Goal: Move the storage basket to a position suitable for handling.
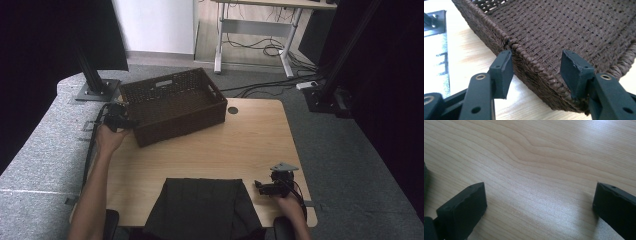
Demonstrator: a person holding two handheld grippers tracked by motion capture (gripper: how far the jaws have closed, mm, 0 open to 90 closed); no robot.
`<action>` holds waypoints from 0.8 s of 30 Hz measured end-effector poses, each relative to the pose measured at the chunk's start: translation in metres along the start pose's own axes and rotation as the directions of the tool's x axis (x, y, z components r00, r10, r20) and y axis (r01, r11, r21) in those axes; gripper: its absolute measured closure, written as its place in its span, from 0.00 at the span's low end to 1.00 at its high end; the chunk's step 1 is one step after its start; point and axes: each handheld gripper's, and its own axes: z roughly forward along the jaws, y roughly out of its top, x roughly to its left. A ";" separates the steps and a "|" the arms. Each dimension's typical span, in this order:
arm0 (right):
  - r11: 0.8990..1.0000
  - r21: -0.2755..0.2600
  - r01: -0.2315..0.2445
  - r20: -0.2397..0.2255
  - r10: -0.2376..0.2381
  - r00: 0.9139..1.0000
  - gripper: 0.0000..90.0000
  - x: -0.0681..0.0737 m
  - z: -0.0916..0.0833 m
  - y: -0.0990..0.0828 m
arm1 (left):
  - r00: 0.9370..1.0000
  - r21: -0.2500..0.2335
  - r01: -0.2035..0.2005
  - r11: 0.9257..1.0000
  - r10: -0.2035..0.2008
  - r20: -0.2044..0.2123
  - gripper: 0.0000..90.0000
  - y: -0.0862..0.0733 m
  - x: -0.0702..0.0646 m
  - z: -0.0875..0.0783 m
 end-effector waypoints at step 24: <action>1.000 0.000 0.000 0.000 0.000 1.000 0.00 0.000 0.000 0.000 | 0.999 0.028 0.017 0.999 -0.019 0.049 0.76 0.005 -0.009 0.006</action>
